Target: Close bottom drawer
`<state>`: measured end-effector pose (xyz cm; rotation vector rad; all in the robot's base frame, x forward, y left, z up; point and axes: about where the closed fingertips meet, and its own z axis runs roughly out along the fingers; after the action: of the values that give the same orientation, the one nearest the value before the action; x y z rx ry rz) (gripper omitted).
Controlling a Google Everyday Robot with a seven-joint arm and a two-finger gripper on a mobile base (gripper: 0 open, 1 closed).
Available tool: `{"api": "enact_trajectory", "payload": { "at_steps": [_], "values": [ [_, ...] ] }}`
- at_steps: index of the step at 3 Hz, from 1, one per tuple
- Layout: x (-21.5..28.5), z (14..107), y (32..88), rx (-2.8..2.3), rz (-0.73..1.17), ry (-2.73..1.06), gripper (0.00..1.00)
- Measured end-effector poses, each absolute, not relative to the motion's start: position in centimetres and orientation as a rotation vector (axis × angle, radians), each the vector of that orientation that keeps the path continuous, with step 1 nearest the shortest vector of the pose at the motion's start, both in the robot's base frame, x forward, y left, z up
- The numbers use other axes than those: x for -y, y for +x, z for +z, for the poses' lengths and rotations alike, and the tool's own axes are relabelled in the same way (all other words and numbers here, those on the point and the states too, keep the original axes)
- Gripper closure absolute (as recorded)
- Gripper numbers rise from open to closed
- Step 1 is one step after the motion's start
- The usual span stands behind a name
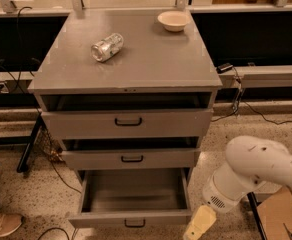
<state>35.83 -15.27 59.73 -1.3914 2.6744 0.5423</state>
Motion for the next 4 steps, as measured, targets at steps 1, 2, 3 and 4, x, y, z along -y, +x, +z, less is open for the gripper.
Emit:
{"api": "enact_trajectory", "payload": {
  "at_steps": [1, 2, 3, 4],
  "values": [
    [15.5, 52.6, 35.4, -2.722, 0.635, -1.329, 0.00],
    [14.8, 46.4, 35.0, -2.741, 0.757, -1.253, 0.00],
    [14.3, 44.6, 34.1, -2.755, 0.810, -1.244, 0.00],
    [14.3, 44.6, 34.1, -2.756, 0.810, -1.244, 0.00]
  ]
}}
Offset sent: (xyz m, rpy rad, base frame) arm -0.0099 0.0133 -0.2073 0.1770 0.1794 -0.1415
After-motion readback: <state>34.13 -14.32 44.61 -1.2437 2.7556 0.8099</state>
